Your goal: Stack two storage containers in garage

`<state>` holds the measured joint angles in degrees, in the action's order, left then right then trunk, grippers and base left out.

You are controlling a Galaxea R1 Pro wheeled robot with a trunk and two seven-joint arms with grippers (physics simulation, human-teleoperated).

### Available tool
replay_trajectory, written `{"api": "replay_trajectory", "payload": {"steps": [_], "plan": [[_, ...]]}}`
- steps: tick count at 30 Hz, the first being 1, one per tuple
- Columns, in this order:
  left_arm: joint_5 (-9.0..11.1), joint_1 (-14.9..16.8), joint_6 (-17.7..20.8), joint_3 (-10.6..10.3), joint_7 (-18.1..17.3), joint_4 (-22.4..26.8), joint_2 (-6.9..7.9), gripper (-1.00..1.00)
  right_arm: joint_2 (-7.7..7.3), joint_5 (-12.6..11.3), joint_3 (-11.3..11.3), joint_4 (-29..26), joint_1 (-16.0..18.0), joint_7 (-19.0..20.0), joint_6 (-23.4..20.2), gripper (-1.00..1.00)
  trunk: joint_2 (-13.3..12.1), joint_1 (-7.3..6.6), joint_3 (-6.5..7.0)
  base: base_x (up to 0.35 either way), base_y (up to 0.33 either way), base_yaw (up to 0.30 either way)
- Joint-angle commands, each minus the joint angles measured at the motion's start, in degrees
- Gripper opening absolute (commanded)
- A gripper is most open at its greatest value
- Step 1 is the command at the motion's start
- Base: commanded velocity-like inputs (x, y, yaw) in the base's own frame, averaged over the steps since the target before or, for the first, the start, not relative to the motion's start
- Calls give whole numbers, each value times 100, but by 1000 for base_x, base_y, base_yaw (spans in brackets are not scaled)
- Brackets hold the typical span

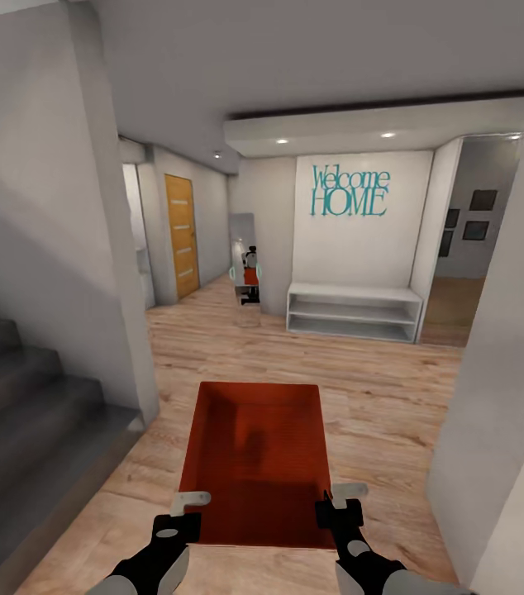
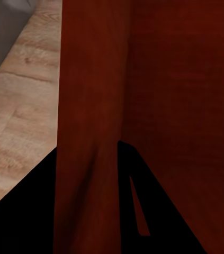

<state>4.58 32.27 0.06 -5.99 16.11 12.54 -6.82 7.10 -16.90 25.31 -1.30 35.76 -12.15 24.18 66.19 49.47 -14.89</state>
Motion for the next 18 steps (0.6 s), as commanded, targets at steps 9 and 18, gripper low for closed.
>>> {"api": "replay_trajectory", "payload": {"steps": [9,18], "plan": [[87,-1,3,-34,68,-24,5,-100,2,-121,-149,-3,10,-86,351,-100,4,4,-7,322,0,0],[87,-1,3,-34,68,-24,5,-100,2,-121,-149,-2,10,-86,351,-100,4,4,-7,322,0,0]]}}
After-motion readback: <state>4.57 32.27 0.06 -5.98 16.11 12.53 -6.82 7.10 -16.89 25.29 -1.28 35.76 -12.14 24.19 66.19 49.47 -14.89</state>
